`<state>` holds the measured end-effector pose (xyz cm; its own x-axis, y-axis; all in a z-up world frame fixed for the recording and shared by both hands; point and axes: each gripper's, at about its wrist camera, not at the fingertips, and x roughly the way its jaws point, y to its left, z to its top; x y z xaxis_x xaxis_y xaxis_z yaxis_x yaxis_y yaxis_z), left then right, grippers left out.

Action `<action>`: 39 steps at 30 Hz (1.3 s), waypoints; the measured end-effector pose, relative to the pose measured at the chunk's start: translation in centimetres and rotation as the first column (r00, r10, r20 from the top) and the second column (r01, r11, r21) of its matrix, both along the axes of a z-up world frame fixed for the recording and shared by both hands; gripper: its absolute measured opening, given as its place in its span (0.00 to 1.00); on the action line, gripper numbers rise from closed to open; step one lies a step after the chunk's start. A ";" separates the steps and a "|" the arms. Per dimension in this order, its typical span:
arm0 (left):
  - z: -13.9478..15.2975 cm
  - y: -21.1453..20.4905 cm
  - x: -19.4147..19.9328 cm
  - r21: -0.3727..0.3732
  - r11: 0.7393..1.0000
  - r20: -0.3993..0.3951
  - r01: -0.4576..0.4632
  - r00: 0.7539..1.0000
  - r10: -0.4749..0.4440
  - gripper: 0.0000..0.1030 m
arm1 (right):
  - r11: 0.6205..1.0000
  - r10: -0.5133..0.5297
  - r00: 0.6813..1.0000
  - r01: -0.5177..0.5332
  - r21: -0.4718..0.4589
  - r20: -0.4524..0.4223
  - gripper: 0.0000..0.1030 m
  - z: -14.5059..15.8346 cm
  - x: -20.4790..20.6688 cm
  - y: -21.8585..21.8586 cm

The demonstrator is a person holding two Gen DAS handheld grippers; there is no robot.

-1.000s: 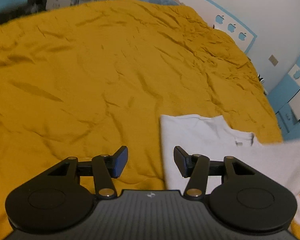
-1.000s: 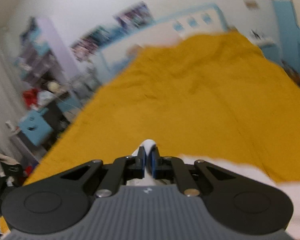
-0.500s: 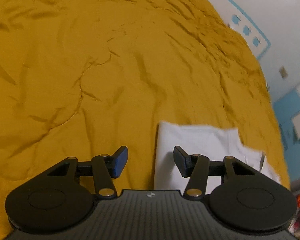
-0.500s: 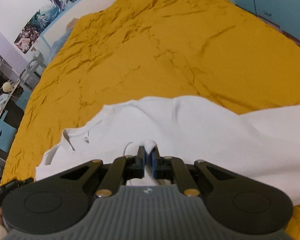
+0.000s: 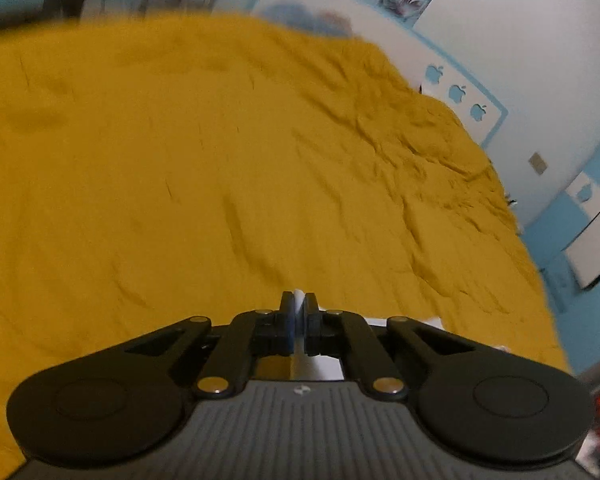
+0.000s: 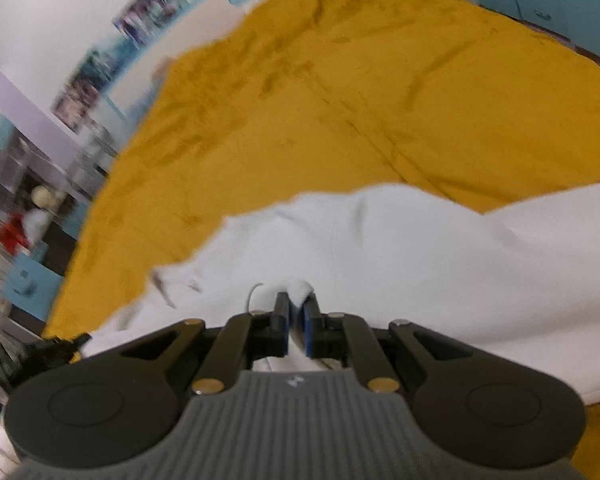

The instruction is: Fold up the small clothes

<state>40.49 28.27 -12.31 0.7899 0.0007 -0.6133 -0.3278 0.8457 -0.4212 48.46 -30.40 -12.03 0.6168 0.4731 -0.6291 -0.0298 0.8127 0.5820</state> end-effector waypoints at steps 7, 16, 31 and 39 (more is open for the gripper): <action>-1.5 -4.3 4.1 0.239 0.970 -0.169 0.043 0.986 -0.002 0.12 | 0.991 -0.064 0.990 0.048 -0.126 -0.126 0.01 -4.2 2.9 1.9; -0.6 -2.6 4.8 0.223 0.970 -0.149 0.095 0.987 -0.062 0.47 | 0.993 -0.084 0.993 0.077 -0.085 -0.087 0.49 -4.4 1.5 0.0; -0.1 -2.3 1.9 0.224 0.965 -0.190 0.138 0.977 -0.096 0.47 | 0.994 -0.110 0.977 0.105 -0.038 -0.182 0.40 -5.3 -3.5 0.5; 1.1 -0.8 -4.0 0.167 0.981 -0.168 0.095 0.984 -0.066 0.46 | 0.995 -0.089 0.993 0.084 -0.055 -0.080 0.02 -2.4 -3.6 1.8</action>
<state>36.50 27.47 -11.16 0.6826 0.0587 -0.7284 -0.3071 0.9276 -0.2129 44.83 -28.56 -14.40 0.5989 0.3860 -0.7016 0.0885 0.8389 0.5370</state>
